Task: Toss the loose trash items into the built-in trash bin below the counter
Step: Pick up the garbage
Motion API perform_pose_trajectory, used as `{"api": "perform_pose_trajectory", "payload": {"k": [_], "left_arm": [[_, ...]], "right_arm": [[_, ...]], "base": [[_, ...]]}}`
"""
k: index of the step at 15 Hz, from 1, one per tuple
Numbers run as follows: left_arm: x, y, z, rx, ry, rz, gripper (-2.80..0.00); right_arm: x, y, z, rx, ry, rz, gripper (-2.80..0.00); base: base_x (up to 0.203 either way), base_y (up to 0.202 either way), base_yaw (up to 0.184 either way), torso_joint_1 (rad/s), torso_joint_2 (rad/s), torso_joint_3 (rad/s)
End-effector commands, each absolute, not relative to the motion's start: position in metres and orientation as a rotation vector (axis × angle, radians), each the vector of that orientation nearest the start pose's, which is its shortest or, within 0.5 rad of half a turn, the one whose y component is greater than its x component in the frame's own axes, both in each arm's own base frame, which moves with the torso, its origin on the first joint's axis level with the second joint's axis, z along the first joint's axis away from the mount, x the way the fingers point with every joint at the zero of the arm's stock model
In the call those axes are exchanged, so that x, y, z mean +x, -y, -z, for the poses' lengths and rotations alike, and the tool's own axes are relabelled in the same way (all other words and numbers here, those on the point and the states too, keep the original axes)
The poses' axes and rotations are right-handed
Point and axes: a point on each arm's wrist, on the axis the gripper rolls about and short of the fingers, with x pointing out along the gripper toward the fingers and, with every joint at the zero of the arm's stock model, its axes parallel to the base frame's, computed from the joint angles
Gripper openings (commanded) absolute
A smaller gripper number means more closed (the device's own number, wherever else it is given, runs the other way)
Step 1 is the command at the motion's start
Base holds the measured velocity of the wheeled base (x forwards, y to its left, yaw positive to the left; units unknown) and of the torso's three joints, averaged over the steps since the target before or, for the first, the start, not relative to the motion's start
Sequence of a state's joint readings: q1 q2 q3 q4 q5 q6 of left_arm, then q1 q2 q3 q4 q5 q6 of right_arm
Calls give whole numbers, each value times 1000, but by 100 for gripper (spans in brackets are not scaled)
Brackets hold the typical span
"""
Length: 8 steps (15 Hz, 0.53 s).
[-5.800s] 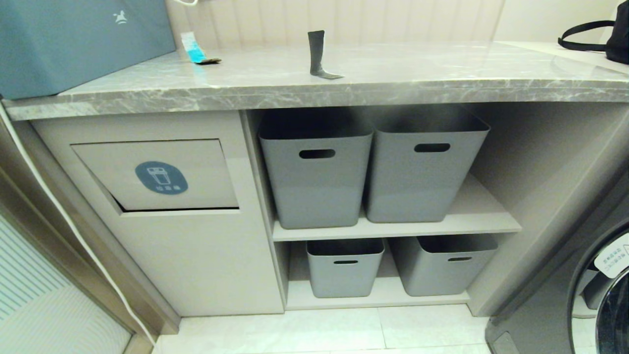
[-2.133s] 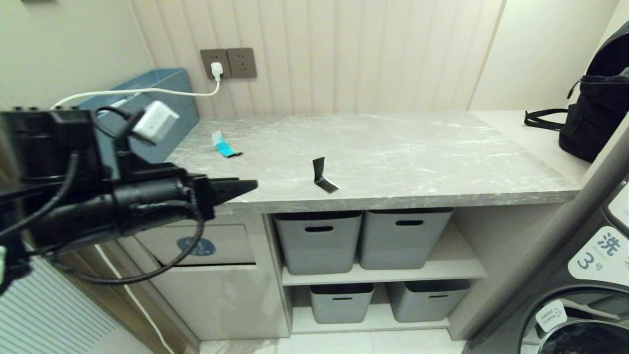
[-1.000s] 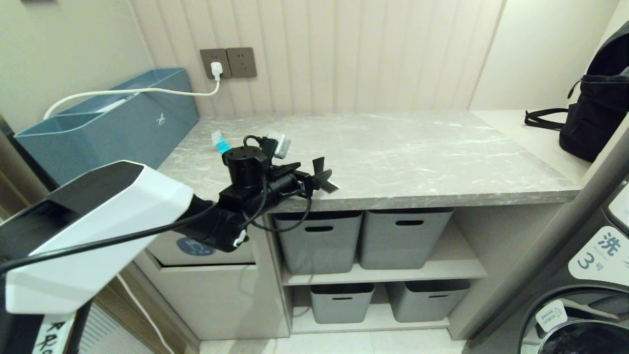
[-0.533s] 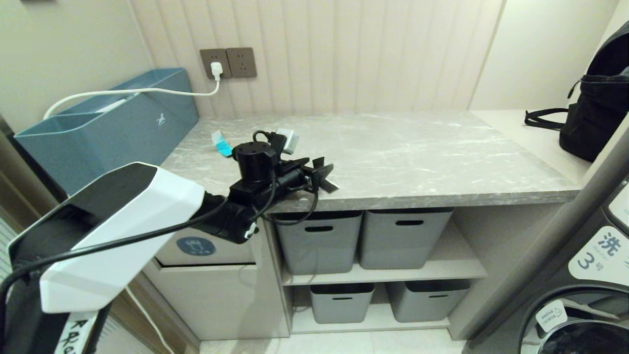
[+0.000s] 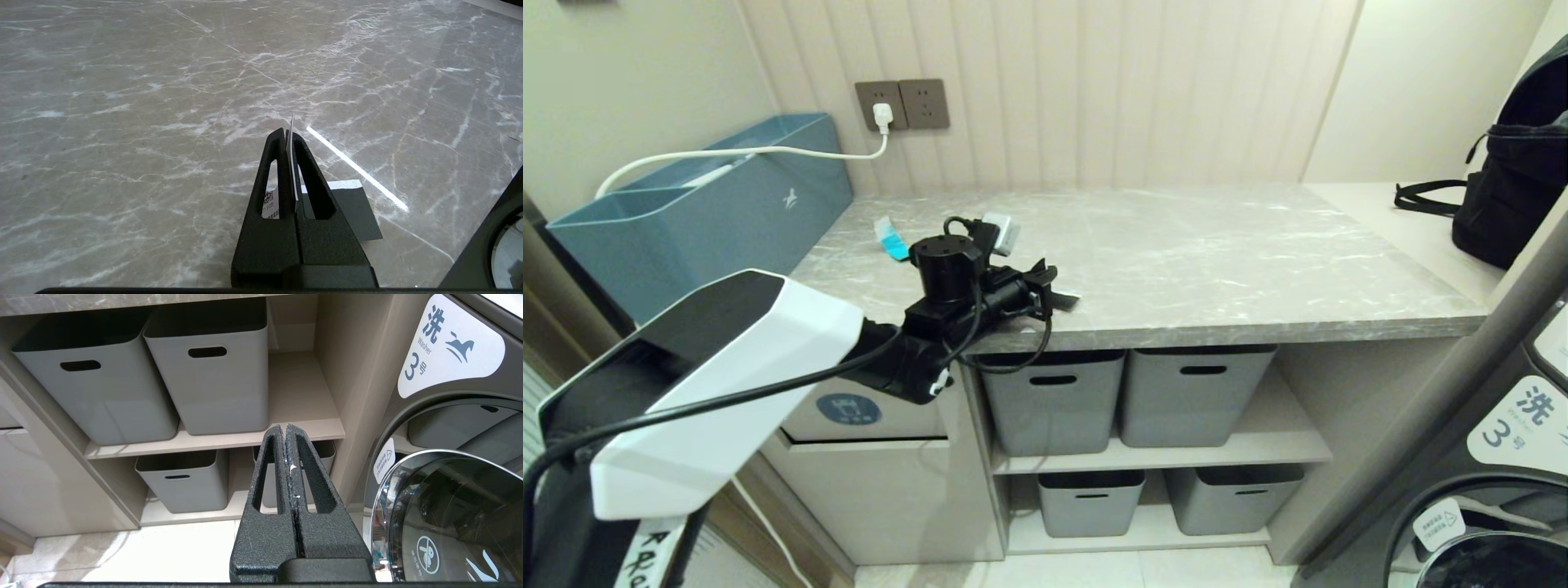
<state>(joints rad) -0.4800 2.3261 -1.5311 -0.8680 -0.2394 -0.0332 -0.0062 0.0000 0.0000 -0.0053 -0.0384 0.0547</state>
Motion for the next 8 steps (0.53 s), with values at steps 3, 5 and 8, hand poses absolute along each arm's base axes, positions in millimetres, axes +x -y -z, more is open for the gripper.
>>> {"api": "perform_pose_trajectory", "payload": {"k": [3,5,8], "left_arm": [[410,218,-177,-47,83,717,-280],[386,204,-195,-48,45,713,-280],[342,171,-253,-80,27,688,-280]], "right_arm": [[-23,1,-76,55,4,44,-280],[-23,1,-76,55,4,46,-280],[-23,1,-76,55,4,46,-280]], "base": [[0,0,0,0,0,0],[0,0,0,0,0,0],[0,0,0,0,0,0]]}}
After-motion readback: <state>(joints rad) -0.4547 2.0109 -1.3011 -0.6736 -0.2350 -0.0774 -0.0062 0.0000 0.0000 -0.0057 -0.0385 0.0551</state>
